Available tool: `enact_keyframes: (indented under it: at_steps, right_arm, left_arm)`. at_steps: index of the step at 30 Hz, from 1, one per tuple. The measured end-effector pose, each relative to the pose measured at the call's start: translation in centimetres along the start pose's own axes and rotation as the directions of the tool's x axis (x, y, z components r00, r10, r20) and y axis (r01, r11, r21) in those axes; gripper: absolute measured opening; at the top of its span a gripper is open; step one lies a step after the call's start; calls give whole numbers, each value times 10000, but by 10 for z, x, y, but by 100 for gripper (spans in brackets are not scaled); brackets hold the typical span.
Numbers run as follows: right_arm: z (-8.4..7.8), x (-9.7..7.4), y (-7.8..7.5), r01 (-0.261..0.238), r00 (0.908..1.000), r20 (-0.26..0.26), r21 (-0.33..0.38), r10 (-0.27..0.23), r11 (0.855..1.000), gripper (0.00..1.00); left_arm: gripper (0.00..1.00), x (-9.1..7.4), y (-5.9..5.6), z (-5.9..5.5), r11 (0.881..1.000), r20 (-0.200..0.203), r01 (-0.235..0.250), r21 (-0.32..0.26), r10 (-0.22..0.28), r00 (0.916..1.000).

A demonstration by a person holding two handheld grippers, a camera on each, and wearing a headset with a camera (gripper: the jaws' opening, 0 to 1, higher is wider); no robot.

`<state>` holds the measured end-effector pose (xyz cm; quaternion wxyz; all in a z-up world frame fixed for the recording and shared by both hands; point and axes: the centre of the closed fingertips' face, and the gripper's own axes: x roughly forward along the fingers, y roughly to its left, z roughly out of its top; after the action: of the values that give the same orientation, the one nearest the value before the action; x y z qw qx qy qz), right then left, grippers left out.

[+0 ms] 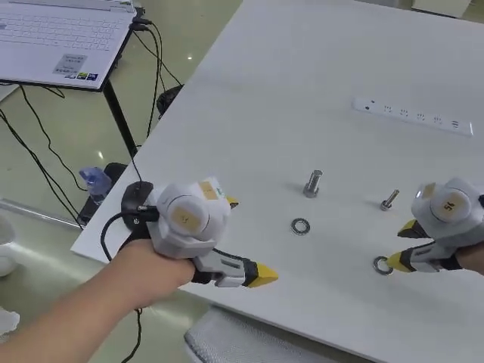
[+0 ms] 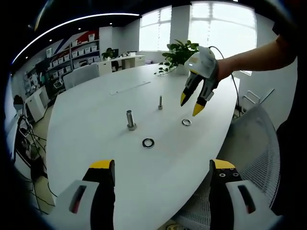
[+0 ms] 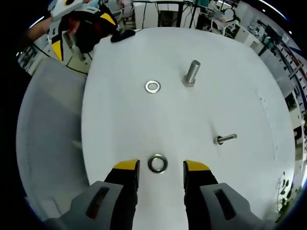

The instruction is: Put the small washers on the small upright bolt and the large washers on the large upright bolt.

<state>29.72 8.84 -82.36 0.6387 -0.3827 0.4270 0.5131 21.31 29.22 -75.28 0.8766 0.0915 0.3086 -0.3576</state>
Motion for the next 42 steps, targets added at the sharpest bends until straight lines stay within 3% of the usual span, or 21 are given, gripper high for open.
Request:
enact_keyframes:
  at_steps: [15,26,30,32,33,42]
  right_arm:
    - [-21,32,5,-244,9985,-490,94,248,9997,37]
    - [-26,38,9,-169,9960,-885,-160,154,9997,35]
    - [-24,39,8,-233,9962,-842,-93,224,9997,34]
    - [-24,39,13,-557,9939,-944,173,571,9983,31]
    - [-23,39,11,-455,9944,-955,32,456,9990,31]
    - [-24,41,7,-434,9835,-1744,304,480,9986,26]
  left_arm:
    - [79,1,-2,-2,9999,-157,146,-5,-146,9998]
    - [77,-1,-1,-2,9999,-132,151,-62,-151,9998]
    - [77,-1,-1,-3,9998,-133,153,-109,-154,9998]
    - [76,0,-1,-4,9998,-154,182,-89,-184,9997]
    - [76,0,-1,-4,9998,-173,183,-84,-184,9997]
    - [74,0,-1,-4,9997,-78,195,-132,-196,9998]
